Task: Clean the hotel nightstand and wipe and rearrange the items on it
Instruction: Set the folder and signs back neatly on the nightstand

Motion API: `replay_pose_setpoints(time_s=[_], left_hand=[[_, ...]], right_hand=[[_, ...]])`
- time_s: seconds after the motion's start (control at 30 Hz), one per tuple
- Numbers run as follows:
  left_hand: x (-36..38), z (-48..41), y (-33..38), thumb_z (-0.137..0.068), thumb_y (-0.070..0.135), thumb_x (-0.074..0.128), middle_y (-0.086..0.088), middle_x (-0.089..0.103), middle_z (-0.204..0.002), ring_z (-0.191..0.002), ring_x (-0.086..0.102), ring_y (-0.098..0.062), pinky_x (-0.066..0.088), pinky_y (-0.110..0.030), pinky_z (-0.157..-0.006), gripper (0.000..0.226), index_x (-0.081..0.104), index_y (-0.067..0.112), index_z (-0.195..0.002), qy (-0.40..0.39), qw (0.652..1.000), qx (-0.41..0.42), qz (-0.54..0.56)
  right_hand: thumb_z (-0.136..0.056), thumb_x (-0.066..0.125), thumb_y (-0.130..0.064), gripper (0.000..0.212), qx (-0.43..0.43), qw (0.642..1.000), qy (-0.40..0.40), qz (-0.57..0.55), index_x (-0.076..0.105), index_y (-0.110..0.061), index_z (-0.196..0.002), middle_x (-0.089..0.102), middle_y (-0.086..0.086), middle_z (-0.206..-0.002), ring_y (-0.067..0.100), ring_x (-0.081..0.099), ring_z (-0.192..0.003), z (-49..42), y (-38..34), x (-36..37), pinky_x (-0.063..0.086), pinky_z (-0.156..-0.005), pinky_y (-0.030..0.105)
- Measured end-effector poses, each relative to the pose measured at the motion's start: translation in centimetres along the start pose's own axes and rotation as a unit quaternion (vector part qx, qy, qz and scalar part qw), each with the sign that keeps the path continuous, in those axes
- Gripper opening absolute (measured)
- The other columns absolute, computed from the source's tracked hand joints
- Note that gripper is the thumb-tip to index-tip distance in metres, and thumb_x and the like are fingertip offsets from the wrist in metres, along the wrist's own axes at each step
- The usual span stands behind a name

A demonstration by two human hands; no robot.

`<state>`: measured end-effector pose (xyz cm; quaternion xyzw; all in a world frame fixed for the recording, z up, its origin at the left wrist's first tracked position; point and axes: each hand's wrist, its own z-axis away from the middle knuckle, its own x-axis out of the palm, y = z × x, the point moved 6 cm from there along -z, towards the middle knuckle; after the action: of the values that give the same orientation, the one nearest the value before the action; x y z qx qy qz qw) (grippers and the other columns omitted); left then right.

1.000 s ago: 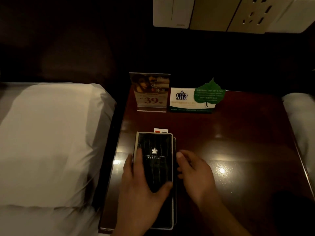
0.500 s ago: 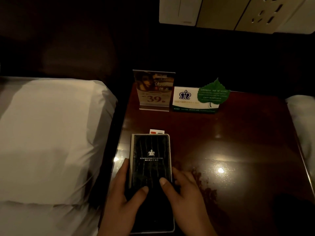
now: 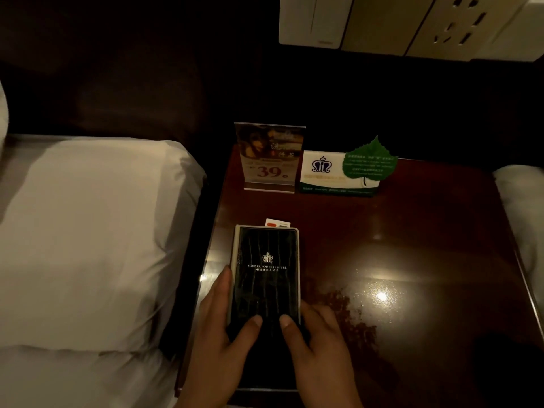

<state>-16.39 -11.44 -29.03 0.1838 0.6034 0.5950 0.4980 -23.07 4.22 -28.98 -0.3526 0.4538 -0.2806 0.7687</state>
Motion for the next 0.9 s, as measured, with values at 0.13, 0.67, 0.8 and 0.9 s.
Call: replay_pose_setpoints(time_s=[0.13, 0.67, 0.8, 0.9], left_hand=[[0.0, 0.2, -0.5, -0.071, 0.052, 0.061, 0.05, 0.036, -0.137, -0.129, 0.033, 0.024, 0.031, 0.005, -0.094, 0.083, 0.027, 0.059, -0.147, 0.003, 0.999, 0.002, 0.033], [0.0, 0.8, -2.9, -0.073, 0.036, 0.066, 0.022, 0.045, -0.153, -0.14, 0.041, 0.002, 0.041, -0.012, -0.104, 0.076, 0.044, 0.048, -0.145, -0.046, 0.98, -0.001, 0.195], [0.0, 0.9, -2.8, -0.073, 0.039, 0.067, 0.021, 0.043, -0.155, -0.142, 0.04, 0.0, 0.041, -0.015, -0.106, 0.08, 0.041, 0.046, -0.148, -0.063, 0.978, 0.001, 0.197], [0.1, 0.8, -2.7, -0.08, 0.027, 0.071, 0.021, 0.045, -0.154, -0.14, 0.043, -0.001, 0.045, -0.015, -0.102, 0.076, 0.042, 0.047, -0.147, -0.053, 0.976, -0.003, 0.213]], right_hand=[[-0.095, 0.058, -0.034, 0.032, 0.003, 1.0, -0.001, 0.008, 0.061, -0.034, -0.126, 0.049, -0.019, -0.111, -0.004, 0.053, -0.104, 0.1, -0.1, 0.0, 0.045, -0.091, 0.014], [-0.092, 0.055, -0.048, 0.047, -0.014, 1.0, -0.001, 0.017, 0.05, -0.036, -0.137, 0.043, -0.016, -0.123, 0.003, 0.048, -0.116, 0.5, -0.2, 0.7, 0.044, -0.099, 0.024], [-0.09, 0.053, -0.053, 0.047, -0.027, 0.999, -0.031, 0.022, 0.046, -0.045, -0.136, 0.042, -0.02, -0.122, 0.001, 0.048, -0.117, 0.2, 0.2, 0.5, 0.044, -0.098, 0.02], [-0.091, 0.051, -0.057, 0.05, -0.018, 0.999, -0.042, -0.001, 0.042, -0.048, -0.139, 0.045, -0.029, -0.115, -0.004, 0.051, -0.11, -1.5, 0.1, -0.7, 0.042, -0.09, 0.014]])
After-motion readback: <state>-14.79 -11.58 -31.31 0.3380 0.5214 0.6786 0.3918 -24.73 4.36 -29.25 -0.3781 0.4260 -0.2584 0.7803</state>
